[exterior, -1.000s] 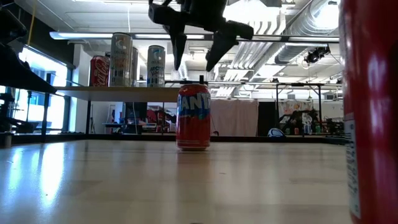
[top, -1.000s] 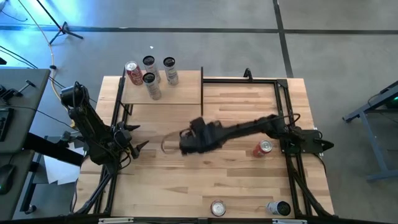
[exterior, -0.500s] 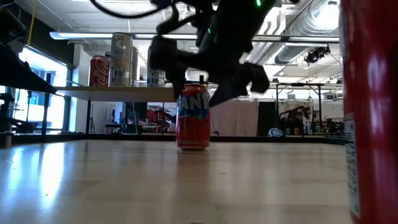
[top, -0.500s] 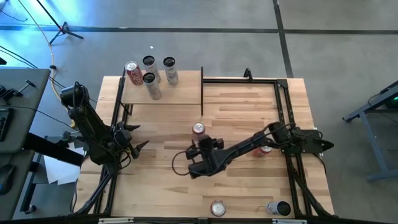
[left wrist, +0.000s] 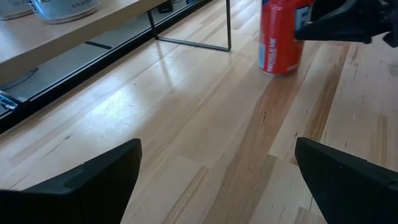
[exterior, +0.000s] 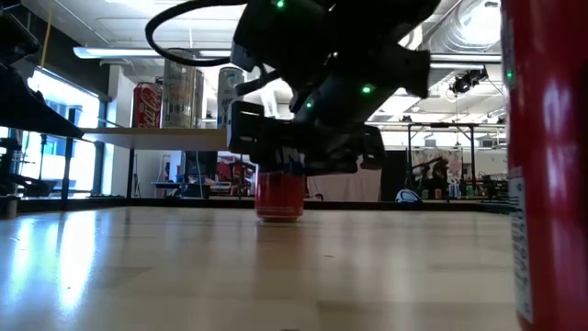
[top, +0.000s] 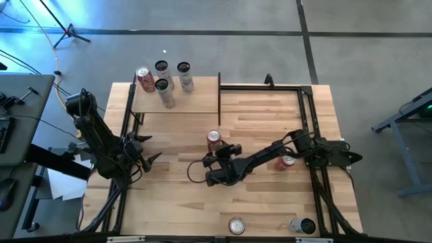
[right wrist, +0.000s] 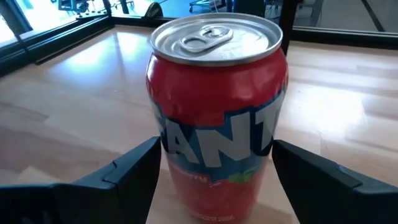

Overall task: Place canned beverage on shelf
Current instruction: Put the top orange soda can on the shelf

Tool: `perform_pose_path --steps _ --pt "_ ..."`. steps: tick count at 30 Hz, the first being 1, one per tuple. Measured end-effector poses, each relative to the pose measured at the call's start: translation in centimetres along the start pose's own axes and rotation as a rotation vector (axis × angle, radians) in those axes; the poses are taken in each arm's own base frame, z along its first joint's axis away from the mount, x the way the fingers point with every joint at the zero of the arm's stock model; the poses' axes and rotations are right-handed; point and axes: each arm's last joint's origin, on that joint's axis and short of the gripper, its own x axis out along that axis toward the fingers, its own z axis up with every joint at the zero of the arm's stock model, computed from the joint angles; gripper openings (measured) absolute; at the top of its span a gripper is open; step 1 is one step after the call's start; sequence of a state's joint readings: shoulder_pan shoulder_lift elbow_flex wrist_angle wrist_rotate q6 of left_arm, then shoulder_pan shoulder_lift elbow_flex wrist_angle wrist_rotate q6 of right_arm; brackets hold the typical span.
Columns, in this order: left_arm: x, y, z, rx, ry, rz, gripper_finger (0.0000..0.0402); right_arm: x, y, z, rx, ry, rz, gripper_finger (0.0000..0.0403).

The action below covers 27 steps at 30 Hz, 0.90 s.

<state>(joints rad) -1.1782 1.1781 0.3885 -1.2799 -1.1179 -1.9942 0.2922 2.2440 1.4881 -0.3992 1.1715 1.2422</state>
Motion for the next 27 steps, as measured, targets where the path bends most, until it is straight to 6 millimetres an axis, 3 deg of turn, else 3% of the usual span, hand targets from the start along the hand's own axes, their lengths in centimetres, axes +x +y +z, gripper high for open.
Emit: perform_pose_path --steps 10,20,27 --pt "0.0 0.0 0.0 -0.001 0.0 0.0 0.04 2.1 0.2 0.7 0.028 -0.022 -0.014 0.0284" --pt "0.0 0.0 0.0 -0.001 0.0 0.0 0.04 2.9 0.9 -0.9 0.065 -0.017 0.017 0.0199" --pt "0.0 0.0 0.0 0.0 0.0 0.0 0.04 2.2 1.1 -1.1 0.061 -0.004 0.038 0.0163"
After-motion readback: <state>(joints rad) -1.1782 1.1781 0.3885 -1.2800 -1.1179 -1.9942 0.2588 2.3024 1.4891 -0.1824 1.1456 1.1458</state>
